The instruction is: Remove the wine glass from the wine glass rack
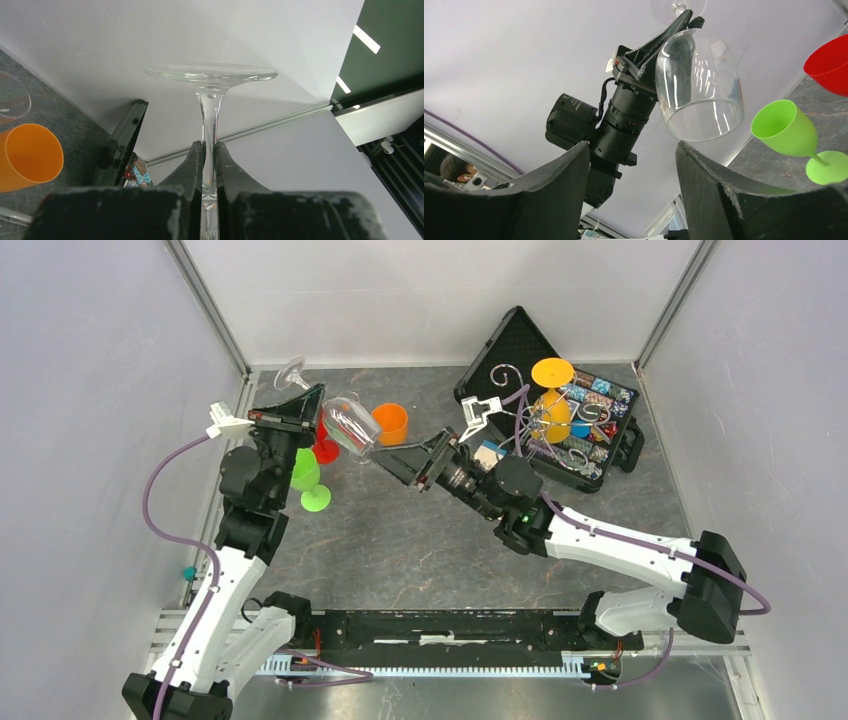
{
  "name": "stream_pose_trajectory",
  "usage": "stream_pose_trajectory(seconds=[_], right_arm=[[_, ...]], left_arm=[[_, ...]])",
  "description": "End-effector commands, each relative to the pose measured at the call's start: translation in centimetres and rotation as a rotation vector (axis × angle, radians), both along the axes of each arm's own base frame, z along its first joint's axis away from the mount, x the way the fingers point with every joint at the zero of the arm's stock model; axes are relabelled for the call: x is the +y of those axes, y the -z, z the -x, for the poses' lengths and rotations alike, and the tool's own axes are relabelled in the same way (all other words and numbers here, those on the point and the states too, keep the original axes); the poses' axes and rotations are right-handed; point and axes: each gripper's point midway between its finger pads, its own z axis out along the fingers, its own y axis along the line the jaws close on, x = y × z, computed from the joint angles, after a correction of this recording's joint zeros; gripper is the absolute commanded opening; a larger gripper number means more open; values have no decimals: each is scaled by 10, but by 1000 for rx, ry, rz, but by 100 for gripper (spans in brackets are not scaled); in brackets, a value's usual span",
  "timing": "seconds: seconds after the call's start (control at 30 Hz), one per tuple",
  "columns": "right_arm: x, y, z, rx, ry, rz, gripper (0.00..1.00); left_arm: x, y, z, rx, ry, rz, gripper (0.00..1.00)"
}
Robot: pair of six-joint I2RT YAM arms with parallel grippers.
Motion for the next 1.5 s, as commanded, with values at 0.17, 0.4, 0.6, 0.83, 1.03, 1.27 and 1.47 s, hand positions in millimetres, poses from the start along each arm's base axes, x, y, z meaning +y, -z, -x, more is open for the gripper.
stream_pose_trajectory(seconds=[0.17, 0.4, 0.6, 0.83, 1.03, 1.27, 1.47], right_arm=[[12, -25, -4, 72, -19, -108, 66], [23, -30, -10, 80, -19, -110, 59], [40, -28, -12, 103, -38, -76, 54], [45, -30, -19, 93, -7, -77, 41], [39, -38, -24, 18, 55, -68, 15], [39, -42, -25, -17, 74, -60, 0], [33, -55, -25, -90, 105, -72, 0]], left_arm=[[7, -30, 18, -111, 9, 103, 2], [6, -27, 20, -124, 22, 122, 2], [5, -31, 24, -146, 31, 118, 2], [9, -36, 32, -174, 18, 114, 2], [8, -35, 38, -179, 35, 120, 2], [9, -35, 43, -183, 37, 115, 13], [11, -32, 47, -163, 27, 97, 33]])
